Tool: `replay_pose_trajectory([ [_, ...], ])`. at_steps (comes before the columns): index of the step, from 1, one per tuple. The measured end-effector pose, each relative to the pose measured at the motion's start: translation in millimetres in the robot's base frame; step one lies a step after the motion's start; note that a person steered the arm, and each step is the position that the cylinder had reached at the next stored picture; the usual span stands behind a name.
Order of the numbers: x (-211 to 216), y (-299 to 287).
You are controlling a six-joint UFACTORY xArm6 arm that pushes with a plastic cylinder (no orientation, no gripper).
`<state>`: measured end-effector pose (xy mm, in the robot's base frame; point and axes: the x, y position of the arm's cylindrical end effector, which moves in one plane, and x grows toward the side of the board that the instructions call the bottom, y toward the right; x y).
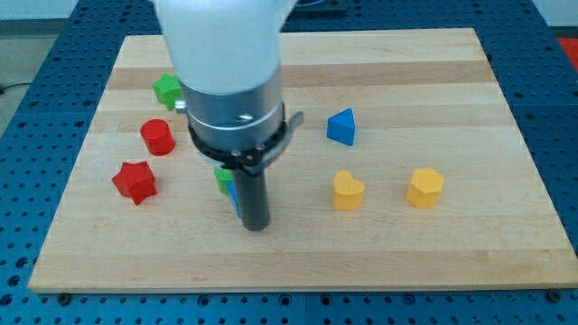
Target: Separate the green circle from the blue cube
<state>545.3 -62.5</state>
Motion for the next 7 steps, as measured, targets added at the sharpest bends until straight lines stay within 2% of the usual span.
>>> replay_pose_trajectory([
  [1, 1.8, -7.9],
  [2, 31.2, -24.6],
  [3, 23.3, -48.5],
  [7, -72.3, -37.0],
])
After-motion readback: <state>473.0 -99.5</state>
